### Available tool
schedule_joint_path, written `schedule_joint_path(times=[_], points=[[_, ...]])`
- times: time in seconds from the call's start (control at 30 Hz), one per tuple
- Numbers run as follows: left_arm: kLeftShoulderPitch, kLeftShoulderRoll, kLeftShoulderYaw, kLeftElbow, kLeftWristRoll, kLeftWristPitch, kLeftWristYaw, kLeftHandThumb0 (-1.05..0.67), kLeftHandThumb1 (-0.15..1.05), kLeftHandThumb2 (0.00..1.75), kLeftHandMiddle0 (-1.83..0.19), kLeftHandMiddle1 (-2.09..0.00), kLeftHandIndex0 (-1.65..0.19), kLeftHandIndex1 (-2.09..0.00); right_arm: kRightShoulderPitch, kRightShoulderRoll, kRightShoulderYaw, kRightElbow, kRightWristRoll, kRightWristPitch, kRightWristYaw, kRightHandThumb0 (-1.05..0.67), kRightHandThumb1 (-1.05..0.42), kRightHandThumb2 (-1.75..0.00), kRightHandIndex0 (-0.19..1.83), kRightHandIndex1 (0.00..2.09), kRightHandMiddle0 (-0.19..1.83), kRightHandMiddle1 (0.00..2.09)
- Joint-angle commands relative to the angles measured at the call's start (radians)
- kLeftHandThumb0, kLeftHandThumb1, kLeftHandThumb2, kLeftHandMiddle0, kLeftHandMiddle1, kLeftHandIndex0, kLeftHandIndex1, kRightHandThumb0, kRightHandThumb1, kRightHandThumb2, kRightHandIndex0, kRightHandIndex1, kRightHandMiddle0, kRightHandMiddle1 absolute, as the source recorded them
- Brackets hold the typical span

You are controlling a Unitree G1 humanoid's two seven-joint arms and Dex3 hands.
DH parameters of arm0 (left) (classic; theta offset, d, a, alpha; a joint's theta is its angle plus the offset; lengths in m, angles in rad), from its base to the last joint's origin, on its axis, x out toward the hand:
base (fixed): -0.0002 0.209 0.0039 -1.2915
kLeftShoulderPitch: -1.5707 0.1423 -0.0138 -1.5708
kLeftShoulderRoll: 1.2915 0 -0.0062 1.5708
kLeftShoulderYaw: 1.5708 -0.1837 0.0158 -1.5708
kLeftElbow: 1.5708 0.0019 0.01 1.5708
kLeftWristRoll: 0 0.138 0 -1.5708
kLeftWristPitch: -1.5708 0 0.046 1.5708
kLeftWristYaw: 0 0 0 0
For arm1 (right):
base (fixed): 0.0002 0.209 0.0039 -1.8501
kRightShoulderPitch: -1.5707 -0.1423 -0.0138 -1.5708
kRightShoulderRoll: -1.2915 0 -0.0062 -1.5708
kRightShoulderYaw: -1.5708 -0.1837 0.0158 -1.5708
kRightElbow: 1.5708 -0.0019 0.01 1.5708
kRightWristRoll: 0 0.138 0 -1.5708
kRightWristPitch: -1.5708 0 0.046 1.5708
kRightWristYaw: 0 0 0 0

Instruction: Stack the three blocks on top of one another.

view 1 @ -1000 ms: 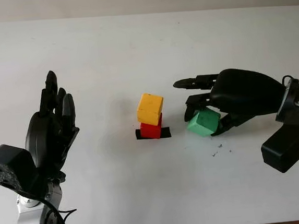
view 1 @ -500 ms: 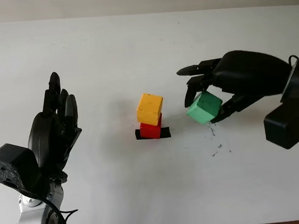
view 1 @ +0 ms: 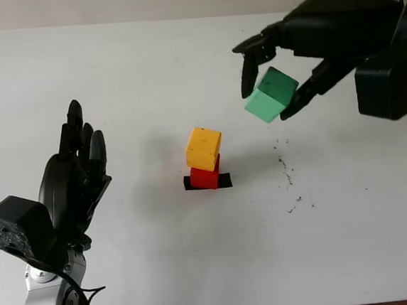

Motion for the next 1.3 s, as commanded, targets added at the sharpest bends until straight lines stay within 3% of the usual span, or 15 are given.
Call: schedule_joint_path(times=[0.0,0.43,1.27], points=[[0.007,0.002,-0.002,-0.013,0.003,0.003,0.003,-0.67,1.05,0.59,0.15,-0.06,0.13,-0.06,-0.053,0.027,0.003,0.02,0.019,0.011,0.018,-0.4,-0.82,-0.05,0.38,0.07,0.72,1.03],[0.008,-0.002,-0.008,-0.019,0.001,0.005,0.005,-0.68,1.05,0.59,0.16,-0.05,0.14,-0.05,-0.125,0.139,0.039,0.065,0.002,0.037,0.047,-0.43,-0.88,-0.06,0.35,0.05,0.52,1.37],[0.013,-0.017,-0.022,-0.022,0.025,-0.005,0.02,-0.67,1.05,0.59,0.17,-0.05,0.14,-0.05,-0.127,0.216,0.123,0.194,-0.079,-0.076,0.036,-0.43,-0.93,-0.05,0.29,0.04,0.4,1.47]])
